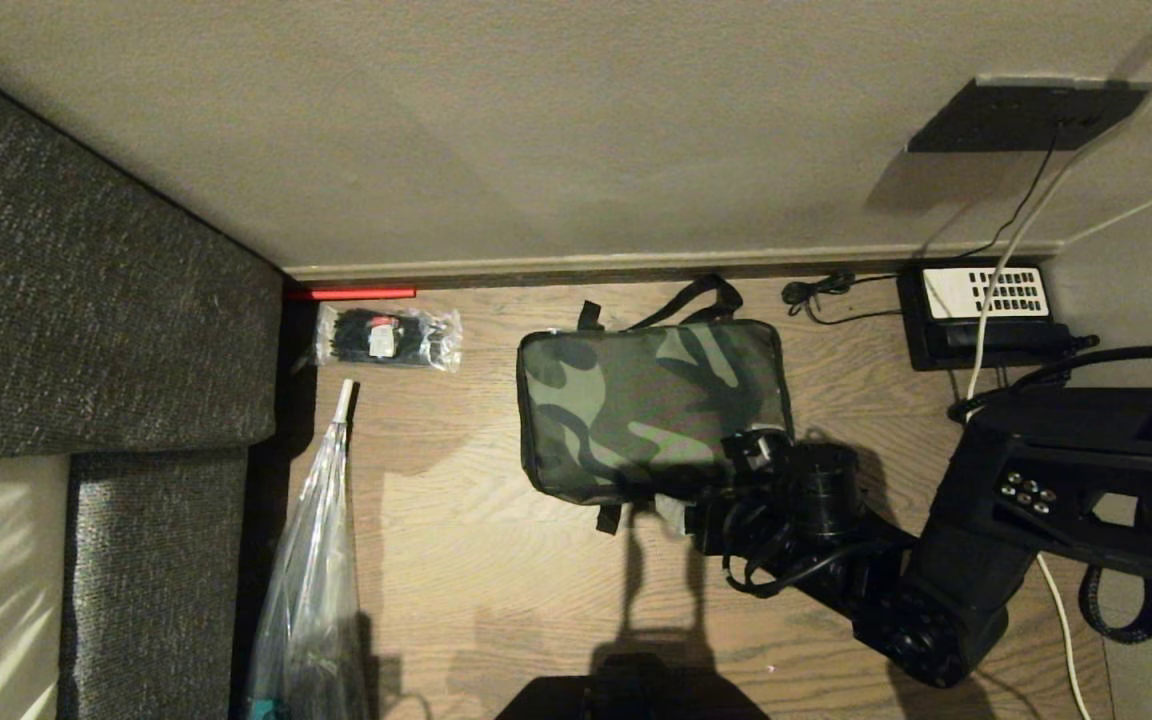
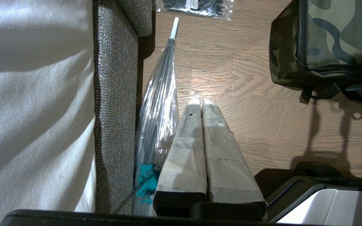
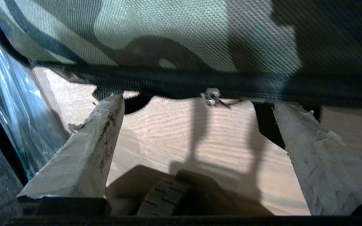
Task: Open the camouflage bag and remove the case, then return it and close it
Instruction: Open the top of the storage box
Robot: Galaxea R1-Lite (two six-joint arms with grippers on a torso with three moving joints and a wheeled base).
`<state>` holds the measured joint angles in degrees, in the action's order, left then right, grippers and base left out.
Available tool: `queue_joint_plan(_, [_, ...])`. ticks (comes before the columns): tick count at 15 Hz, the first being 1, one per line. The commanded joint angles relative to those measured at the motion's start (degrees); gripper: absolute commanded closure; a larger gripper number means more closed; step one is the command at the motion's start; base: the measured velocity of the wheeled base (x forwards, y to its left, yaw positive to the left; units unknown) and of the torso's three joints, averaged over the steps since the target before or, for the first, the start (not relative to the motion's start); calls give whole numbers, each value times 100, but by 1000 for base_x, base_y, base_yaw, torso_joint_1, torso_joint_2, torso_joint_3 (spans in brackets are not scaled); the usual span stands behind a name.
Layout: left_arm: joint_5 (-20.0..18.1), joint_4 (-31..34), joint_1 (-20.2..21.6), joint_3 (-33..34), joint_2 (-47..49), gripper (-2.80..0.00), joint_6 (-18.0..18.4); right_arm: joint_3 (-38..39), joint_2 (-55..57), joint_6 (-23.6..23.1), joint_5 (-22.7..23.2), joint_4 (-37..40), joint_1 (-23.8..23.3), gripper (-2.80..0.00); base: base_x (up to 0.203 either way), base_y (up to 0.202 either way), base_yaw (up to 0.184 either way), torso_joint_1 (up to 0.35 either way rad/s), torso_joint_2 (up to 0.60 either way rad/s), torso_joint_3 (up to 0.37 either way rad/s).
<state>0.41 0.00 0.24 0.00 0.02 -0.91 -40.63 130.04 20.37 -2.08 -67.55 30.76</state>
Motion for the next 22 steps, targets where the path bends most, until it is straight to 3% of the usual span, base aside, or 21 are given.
queue_joint_plan(1, [2,0,2,18,-11,0,-6,-155,175,11,-2,-141,53,-280,0,0,0,0,0,0])
queue_joint_plan(6, [2,0,2,18,-11,0,-6,-96,319,-5,-21,-680,53,-280,0,0,0,0,0,0])
queue_joint_plan(7, [2,0,2,18,-11,0,-6,-85,363,-16,-83,-780,53,0,0,0,0,0,0,0])
queue_joint_plan(12, [2,0,2,18,-11,0,-6,52,381,-378,-82,-825,53,0,0,0,0,0,0,0])
queue_joint_plan(22, [2,0,2,18,-11,0,-6,564,53,-545,-20,-947,25,0,0,0,0,0,0,0])
